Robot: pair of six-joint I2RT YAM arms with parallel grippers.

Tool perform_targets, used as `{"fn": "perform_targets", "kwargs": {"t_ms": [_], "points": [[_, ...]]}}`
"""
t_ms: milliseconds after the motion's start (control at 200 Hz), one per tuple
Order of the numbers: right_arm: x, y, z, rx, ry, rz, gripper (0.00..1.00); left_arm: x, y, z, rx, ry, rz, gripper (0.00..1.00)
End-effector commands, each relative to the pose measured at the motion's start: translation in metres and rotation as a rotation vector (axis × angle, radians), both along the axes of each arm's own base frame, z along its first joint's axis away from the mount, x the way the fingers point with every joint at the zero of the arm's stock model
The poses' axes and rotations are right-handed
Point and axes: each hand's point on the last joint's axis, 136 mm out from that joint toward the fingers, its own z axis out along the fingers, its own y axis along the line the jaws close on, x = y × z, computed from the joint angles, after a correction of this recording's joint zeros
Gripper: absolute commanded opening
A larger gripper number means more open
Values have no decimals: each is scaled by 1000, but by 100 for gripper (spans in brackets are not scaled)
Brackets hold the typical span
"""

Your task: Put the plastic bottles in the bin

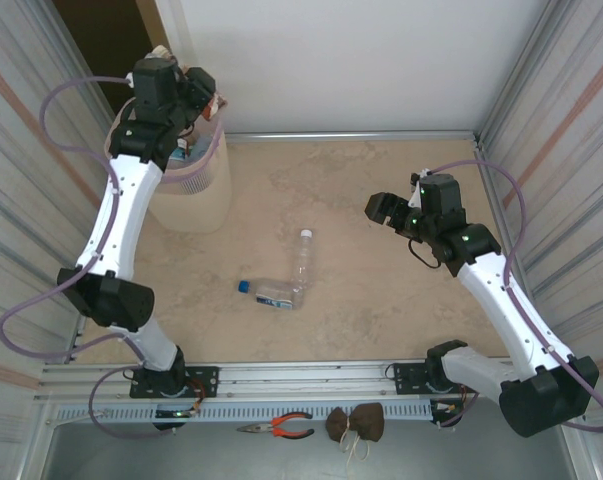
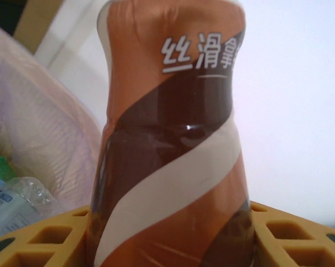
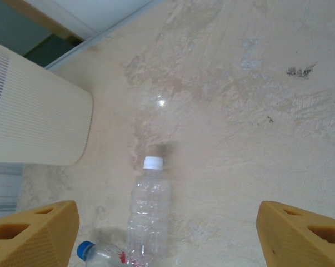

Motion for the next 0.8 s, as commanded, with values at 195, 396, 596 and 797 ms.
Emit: {"fn": "perform_targets", "kwargs": {"t_ms": [195, 396, 596, 797], "points": [[-9, -8, 2, -11, -18, -23, 82, 39, 44, -48, -340, 106, 252, 46], [-9, -9, 0, -11, -14, -26, 82, 55, 43, -83, -422, 195, 265, 47], [-9, -9, 1, -12, -18, -27, 82, 57, 44, -97, -440, 236, 278, 64], [-10, -11, 0, -18, -19, -31, 82, 50, 45, -85, -454, 221, 266, 77]]}}
